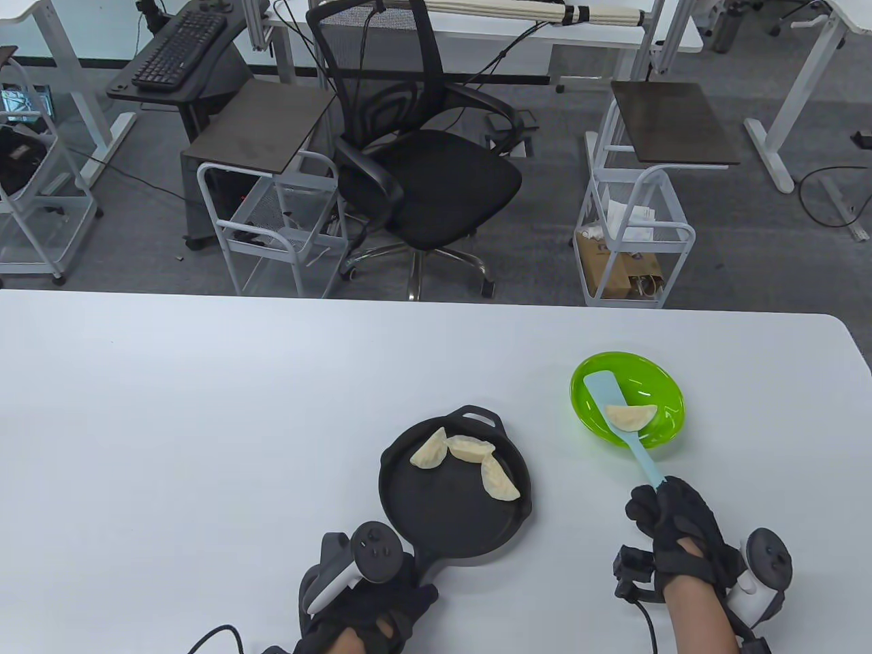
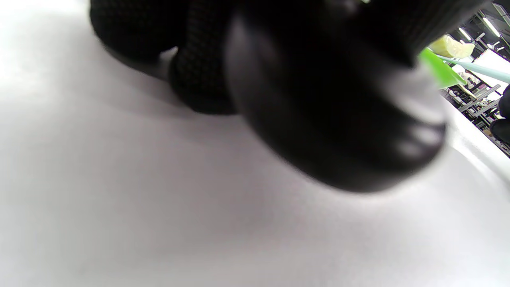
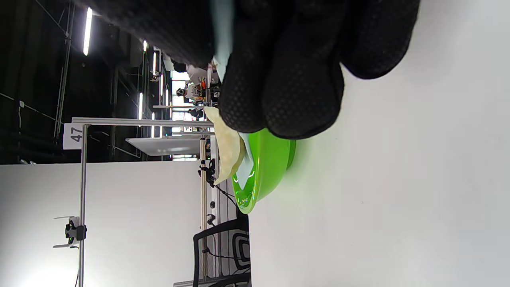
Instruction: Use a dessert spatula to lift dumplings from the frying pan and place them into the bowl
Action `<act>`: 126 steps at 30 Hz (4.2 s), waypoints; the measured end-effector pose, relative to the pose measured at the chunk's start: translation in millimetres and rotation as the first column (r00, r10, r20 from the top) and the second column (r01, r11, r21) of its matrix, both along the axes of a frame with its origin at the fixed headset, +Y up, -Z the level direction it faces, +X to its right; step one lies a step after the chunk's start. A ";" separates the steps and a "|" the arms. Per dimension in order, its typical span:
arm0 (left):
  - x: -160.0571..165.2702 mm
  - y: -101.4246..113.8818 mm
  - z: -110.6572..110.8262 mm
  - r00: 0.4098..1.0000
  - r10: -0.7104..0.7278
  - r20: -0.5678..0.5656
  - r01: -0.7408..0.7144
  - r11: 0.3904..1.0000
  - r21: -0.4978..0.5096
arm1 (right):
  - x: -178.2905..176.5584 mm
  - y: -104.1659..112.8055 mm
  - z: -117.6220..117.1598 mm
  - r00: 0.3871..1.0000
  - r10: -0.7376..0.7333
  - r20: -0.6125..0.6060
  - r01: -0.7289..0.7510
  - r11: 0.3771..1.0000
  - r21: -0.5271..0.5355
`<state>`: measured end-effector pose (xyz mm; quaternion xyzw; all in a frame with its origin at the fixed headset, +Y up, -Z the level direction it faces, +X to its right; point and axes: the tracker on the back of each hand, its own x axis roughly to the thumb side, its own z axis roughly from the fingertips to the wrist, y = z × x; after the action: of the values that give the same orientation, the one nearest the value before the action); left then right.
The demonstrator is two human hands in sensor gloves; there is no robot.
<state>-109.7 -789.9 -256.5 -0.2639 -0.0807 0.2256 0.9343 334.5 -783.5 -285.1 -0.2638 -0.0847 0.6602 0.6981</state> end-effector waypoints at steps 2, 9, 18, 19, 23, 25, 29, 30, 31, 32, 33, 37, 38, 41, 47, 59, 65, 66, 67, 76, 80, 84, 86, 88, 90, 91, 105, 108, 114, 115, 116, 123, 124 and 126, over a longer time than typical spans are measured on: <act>0.0 -0.1 0.0 1.000 0.001 0.000 -0.001 1.000 0.000 | -0.2 1.7 -0.5 0.999 0.033 -0.006 -0.033 0.999 0.004; 0.0 -0.2 0.1 1.000 0.000 -0.001 0.000 1.000 0.001 | -3.5 10.5 -2.5 0.988 0.151 -0.040 -0.150 0.988 0.040; 0.0 -0.6 0.2 1.000 0.002 -0.002 -0.002 1.000 -0.001 | -11.7 30.0 -0.9 0.893 0.446 -0.066 -0.442 0.895 0.064; 0.0 -0.6 0.2 1.000 0.003 -0.003 -0.003 1.000 -0.001 | -13.0 32.1 -0.9 0.875 0.479 -0.068 -0.475 0.877 0.069; 0.0 -0.7 0.1 1.000 0.001 -0.002 -0.001 1.000 -0.003 | -16.2 37.6 -0.4 0.830 0.554 -0.060 -0.548 0.831 0.092; -0.1 -0.7 0.0 1.000 0.002 -0.002 -0.002 1.000 -0.003 | -16.9 39.4 0.5 0.818 0.572 -0.054 -0.566 0.819 0.096; -0.2 -0.7 0.0 1.000 0.002 -0.001 -0.002 1.000 -0.006 | -16.3 39.7 1.4 0.817 0.576 -0.028 -0.571 0.815 0.103; -0.2 -0.8 0.0 1.000 0.002 -0.001 -0.002 1.000 -0.007 | -15.9 39.7 1.6 0.818 0.574 -0.022 -0.569 0.816 0.104; -0.3 -0.8 0.0 1.000 0.003 -0.002 -0.003 1.000 -0.006 | -15.1 39.6 1.9 0.822 0.569 -0.014 -0.565 0.818 0.105; -0.3 -0.8 0.0 1.000 0.003 -0.002 -0.003 1.000 -0.006 | -14.7 39.6 2.1 0.825 0.566 -0.011 -0.562 0.821 0.105; -0.4 -0.9 0.0 1.000 0.003 -0.003 -0.003 1.000 -0.006 | -13.9 39.4 2.5 0.828 0.561 -0.006 -0.558 0.824 0.104; -0.5 -0.9 0.0 1.000 0.002 -0.002 -0.002 1.000 -0.008 | -10.5 38.6 3.4 0.849 0.528 0.025 -0.527 0.842 0.117; -0.5 -0.9 0.0 1.000 0.002 -0.002 -0.002 1.000 -0.008 | -9.7 38.7 3.5 0.851 0.525 0.027 -0.525 0.843 0.118; -0.5 -1.1 0.1 1.000 0.002 -0.005 -0.002 1.000 -0.010 | -6.9 37.1 4.7 0.878 0.477 0.042 -0.478 0.869 0.131; -0.7 -1.2 0.1 1.000 0.001 -0.005 -0.001 1.000 -0.010 | -1.8 30.3 8.2 0.966 0.240 0.098 -0.255 0.949 0.187; -0.7 -1.2 0.0 1.000 0.000 -0.004 0.000 1.000 -0.011 | -7.4 27.7 6.8 0.987 0.157 0.027 -0.159 0.965 0.208; -0.6 -1.2 -0.1 1.000 -0.001 -0.004 0.001 1.000 -0.011 | -16.4 30.6 5.5 0.981 0.189 -0.041 -0.175 0.959 0.222; -0.6 -1.2 -0.1 1.000 0.000 -0.004 0.000 1.000 -0.011 | -18.7 31.1 5.4 0.979 0.195 -0.055 -0.178 0.958 0.224; -0.6 -1.2 -0.1 1.000 0.000 -0.004 0.000 1.000 -0.012 | -21.4 31.6 5.1 0.977 0.201 -0.074 -0.179 0.957 0.229; -0.6 -1.2 -0.1 1.000 0.000 -0.006 0.000 1.000 -0.011 | -51.4 35.9 5.8 0.918 0.334 -0.215 -0.270 0.921 0.279; -0.6 -1.3 -0.2 1.000 -0.001 -0.005 0.001 1.000 -0.012 | -67.2 38.8 7.3 0.876 0.408 -0.259 -0.323 0.893 0.313; -0.5 -1.3 -0.2 1.000 -0.001 -0.005 0.001 1.000 -0.012 | -81.0 40.2 8.2 0.821 0.484 -0.303 -0.379 0.859 0.344; -0.5 -1.3 -0.2 1.000 -0.002 -0.004 0.002 1.000 -0.013 | -87.7 40.9 9.5 0.795 0.519 -0.315 -0.406 0.840 0.359; -0.6 -1.3 -0.2 1.000 -0.001 -0.005 0.001 1.000 -0.013 | -92.0 41.6 10.4 0.780 0.538 -0.318 -0.418 0.828 0.374; -0.6 -1.3 -0.2 1.000 -0.001 -0.005 0.000 1.000 -0.013 | -95.7 42.6 11.4 0.770 0.553 -0.319 -0.426 0.817 0.389; -0.5 -1.4 -0.2 1.000 -0.002 -0.004 0.002 1.000 -0.014 | -97.5 43.2 12.0 0.764 0.560 -0.321 -0.429 0.812 0.396; 3.3 -0.8 0.0 1.000 -0.019 0.006 0.020 1.000 -0.016 | -123.6 38.9 13.0 0.694 0.598 -0.401 -0.453 0.795 0.403; 6.7 0.2 0.6 0.999 -0.039 0.016 0.039 0.999 -0.007 | -125.9 26.4 9.0 0.733 0.475 -0.486 -0.356 0.878 0.321; 8.7 0.2 -0.2 0.999 -0.029 0.018 0.029 1.000 -0.012 | -122.7 15.1 3.5 0.771 0.272 -0.576 -0.203 0.962 0.182; 8.7 0.0 -0.3 0.999 -0.028 0.017 0.028 1.000 -0.011 | -122.2 15.2 3.7 0.765 0.279 -0.580 -0.216 0.960 0.177; 8.9 0.0 -0.3 1.000 -0.024 0.017 0.024 1.000 -0.012 | -121.8 14.7 3.6 0.773 0.282 -0.569 -0.221 0.960 0.174; 8.7 -0.4 0.0 1.000 -0.023 0.006 0.023 1.000 -0.015 | -125.1 17.2 5.6 0.770 0.245 -0.589 -0.191 0.970 0.153; 8.7 -0.3 -0.1 1.000 -0.022 0.008 0.022 1.000 -0.017 | -126.6 15.3 6.0 0.777 0.245 -0.580 -0.192 0.970 0.151; 8.7 -0.2 -0.2 1.000 -0.021 0.010 0.021 1.000 -0.016 | -129.4 10.9 5.0 0.770 0.221 -0.599 -0.177 0.975 0.133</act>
<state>-101.0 -790.1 -256.7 -0.2731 -0.0806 0.2152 0.9341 205.1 -772.6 -280.1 -0.0024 0.0948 0.7765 0.6229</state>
